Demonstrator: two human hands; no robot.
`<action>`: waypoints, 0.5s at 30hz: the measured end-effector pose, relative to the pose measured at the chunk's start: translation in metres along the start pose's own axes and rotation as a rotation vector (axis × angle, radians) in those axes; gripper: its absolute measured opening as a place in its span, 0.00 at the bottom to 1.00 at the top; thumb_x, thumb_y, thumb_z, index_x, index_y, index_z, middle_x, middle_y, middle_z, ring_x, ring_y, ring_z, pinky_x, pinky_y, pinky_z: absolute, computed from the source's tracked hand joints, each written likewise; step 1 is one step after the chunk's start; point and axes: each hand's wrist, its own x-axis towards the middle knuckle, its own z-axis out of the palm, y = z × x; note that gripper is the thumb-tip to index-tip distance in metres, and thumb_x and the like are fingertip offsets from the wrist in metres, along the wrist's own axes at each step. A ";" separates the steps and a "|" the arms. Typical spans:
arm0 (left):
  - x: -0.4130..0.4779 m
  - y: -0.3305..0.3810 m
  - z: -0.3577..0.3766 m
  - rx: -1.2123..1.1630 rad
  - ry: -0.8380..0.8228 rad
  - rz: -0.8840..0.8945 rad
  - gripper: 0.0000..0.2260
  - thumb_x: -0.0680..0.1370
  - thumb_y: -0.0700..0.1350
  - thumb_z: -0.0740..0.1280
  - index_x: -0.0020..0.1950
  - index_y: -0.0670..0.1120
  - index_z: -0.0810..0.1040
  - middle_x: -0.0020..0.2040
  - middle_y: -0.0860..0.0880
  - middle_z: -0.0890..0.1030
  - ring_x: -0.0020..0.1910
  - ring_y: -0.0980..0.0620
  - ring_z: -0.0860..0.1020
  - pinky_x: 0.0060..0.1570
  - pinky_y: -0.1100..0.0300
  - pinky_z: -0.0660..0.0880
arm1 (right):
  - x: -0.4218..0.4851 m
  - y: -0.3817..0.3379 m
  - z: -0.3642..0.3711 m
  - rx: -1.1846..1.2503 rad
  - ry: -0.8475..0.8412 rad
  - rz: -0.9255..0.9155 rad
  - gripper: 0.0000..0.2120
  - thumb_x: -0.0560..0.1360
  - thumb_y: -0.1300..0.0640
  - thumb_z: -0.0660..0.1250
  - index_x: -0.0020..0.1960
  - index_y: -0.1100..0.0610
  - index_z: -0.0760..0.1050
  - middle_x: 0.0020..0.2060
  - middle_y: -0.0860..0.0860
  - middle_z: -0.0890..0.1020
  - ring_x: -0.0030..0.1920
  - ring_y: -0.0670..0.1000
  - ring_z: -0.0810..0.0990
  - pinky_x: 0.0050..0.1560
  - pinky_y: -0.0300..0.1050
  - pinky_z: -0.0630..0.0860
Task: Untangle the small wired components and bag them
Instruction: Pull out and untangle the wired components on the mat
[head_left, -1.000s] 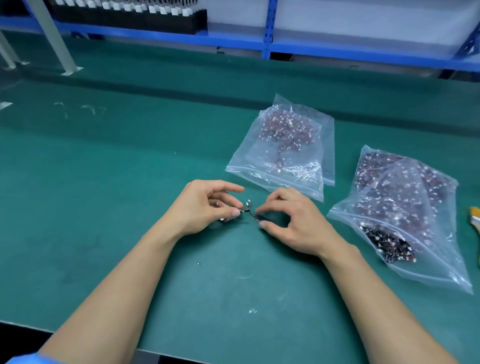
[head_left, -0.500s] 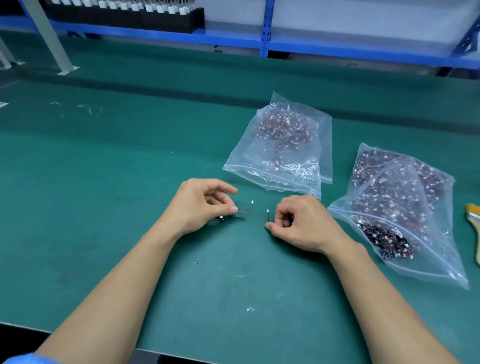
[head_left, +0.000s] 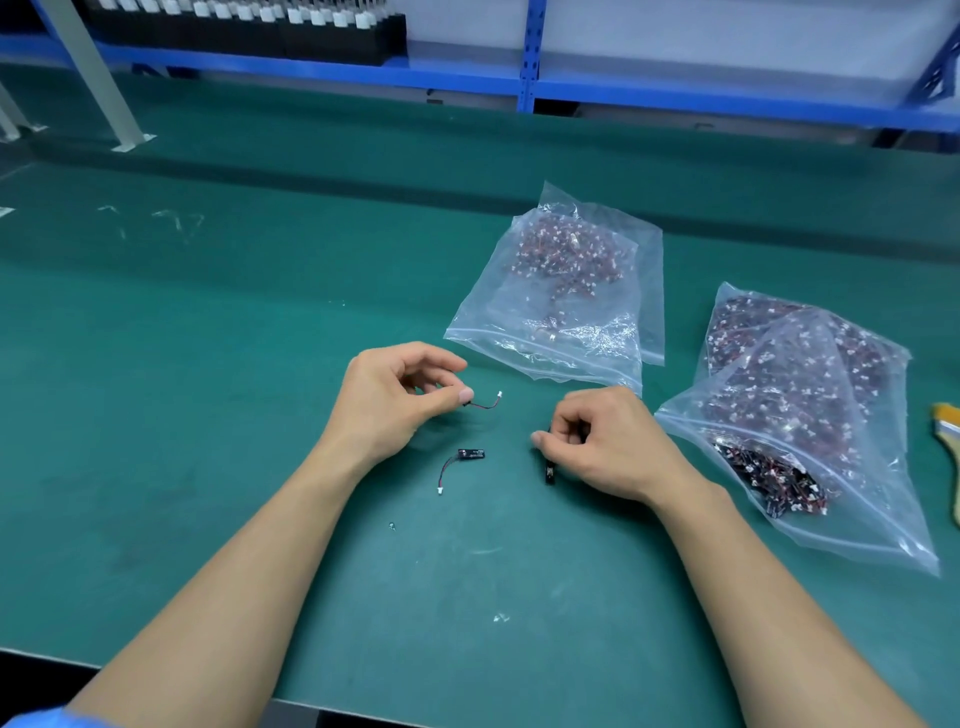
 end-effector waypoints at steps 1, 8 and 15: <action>-0.001 0.000 0.002 -0.012 -0.009 0.006 0.10 0.69 0.40 0.80 0.46 0.52 0.85 0.37 0.54 0.85 0.35 0.56 0.78 0.38 0.70 0.72 | 0.000 0.001 0.000 0.005 0.006 0.000 0.17 0.71 0.53 0.74 0.28 0.54 0.71 0.26 0.45 0.74 0.30 0.45 0.70 0.36 0.44 0.70; -0.002 -0.003 0.002 0.191 0.005 0.110 0.02 0.75 0.50 0.75 0.46 0.55 0.84 0.39 0.59 0.84 0.33 0.61 0.75 0.36 0.73 0.67 | 0.000 0.004 0.002 0.033 0.045 -0.002 0.18 0.72 0.53 0.74 0.28 0.53 0.70 0.25 0.44 0.72 0.30 0.45 0.71 0.34 0.41 0.67; 0.003 -0.012 -0.004 0.501 -0.105 0.135 0.10 0.80 0.41 0.68 0.56 0.53 0.83 0.52 0.60 0.81 0.52 0.57 0.74 0.56 0.62 0.70 | 0.000 0.006 0.002 0.052 0.065 0.019 0.17 0.73 0.52 0.74 0.29 0.53 0.73 0.27 0.44 0.76 0.31 0.45 0.71 0.36 0.43 0.71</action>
